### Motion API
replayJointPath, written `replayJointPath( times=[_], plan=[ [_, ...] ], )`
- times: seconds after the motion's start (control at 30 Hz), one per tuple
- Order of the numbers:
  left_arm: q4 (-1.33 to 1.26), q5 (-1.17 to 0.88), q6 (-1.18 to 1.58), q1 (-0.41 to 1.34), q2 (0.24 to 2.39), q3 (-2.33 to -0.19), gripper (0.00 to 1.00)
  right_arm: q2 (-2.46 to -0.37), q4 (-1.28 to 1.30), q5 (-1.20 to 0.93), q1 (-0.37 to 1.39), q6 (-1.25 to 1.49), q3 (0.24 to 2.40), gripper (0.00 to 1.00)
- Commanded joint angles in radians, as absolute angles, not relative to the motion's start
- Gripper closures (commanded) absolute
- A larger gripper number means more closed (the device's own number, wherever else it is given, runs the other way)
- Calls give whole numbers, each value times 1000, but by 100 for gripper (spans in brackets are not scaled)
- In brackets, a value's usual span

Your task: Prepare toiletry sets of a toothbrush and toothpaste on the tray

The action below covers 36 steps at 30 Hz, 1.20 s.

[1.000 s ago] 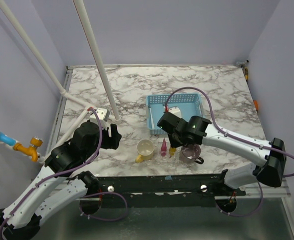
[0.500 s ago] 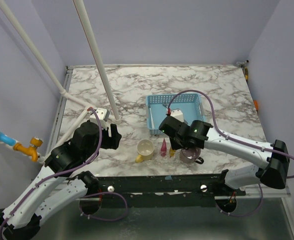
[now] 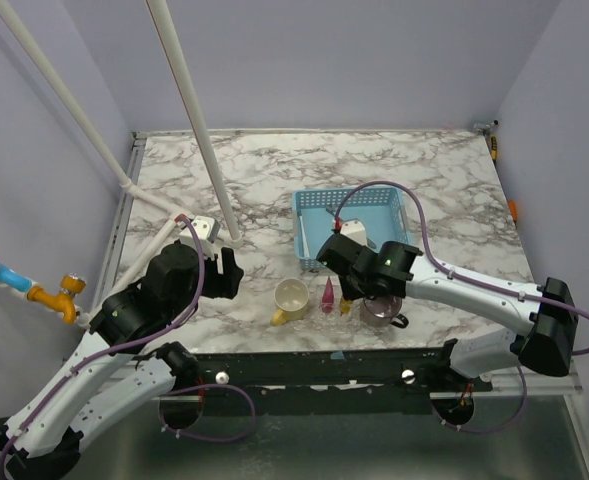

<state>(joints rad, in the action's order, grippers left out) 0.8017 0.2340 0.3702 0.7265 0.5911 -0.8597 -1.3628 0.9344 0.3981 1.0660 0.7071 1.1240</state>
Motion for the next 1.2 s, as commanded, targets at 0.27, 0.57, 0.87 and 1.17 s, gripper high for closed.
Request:
replayJointPath(
  times=[0.27,0.57,0.87,1.17],
  plan=[
    [787,217,373,721,592,-848,30,-1382,904,415,1072,725,1118,81],
    [788,221,370,721,592,-848,30,-1369,992,472,1071,723,1227,67],
    [780,217,361,722,589,-845,29,-1436,1075,612,1071,672,1403,61],
    [769,252,352,721,576,-841,28,-1590,950,560,930,466,1545,61]
  ],
)
